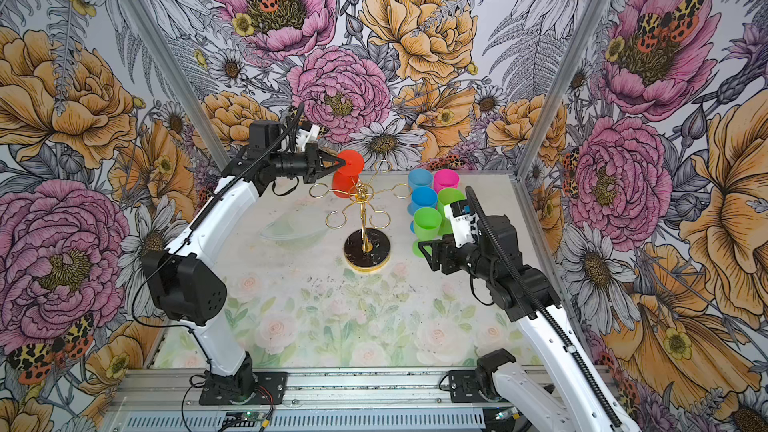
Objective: Take the wine glass off the wine glass rack
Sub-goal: 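Pull the red glass off the rack toward the wall with the left gripper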
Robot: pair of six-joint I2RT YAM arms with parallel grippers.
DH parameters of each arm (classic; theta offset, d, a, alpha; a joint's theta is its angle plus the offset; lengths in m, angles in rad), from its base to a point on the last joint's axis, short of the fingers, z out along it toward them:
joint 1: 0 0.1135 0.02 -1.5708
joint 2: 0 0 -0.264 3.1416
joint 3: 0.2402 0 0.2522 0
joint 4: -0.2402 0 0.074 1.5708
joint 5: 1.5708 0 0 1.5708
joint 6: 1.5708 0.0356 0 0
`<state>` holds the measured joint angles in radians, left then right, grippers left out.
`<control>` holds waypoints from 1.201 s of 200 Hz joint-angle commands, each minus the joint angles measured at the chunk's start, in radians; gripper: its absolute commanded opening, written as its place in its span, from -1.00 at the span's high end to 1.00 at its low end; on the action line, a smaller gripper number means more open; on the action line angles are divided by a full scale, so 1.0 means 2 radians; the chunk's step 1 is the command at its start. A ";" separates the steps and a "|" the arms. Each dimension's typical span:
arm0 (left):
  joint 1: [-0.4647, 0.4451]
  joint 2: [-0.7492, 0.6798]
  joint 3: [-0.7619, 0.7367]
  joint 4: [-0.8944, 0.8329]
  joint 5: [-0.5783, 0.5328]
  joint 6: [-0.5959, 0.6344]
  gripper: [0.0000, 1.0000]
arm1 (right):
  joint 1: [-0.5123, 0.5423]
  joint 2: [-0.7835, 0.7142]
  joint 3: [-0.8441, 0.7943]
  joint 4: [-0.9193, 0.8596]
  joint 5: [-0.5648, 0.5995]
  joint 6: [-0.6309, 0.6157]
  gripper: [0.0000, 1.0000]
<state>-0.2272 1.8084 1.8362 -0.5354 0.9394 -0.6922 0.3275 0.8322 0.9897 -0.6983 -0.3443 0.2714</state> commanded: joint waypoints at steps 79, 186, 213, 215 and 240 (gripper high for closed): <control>-0.004 0.030 0.022 0.003 0.037 -0.014 1.00 | -0.001 -0.013 -0.006 0.013 0.014 0.005 -0.53; -0.007 0.061 0.074 0.003 0.040 -0.025 1.00 | 0.000 -0.012 -0.007 0.013 0.017 0.003 -0.53; -0.005 0.083 0.107 0.003 0.043 -0.032 1.00 | -0.001 -0.012 -0.008 0.013 0.017 0.003 -0.53; -0.005 0.085 0.110 0.003 0.044 -0.033 1.00 | -0.001 -0.012 -0.008 0.013 0.017 0.003 -0.53; 0.000 0.106 0.148 0.003 0.045 -0.038 1.00 | 0.000 -0.015 -0.008 0.012 0.018 0.002 -0.53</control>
<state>-0.2363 1.9949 2.0567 -0.5392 1.0115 -0.7532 0.3275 0.8238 0.9844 -0.6983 -0.3252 0.2714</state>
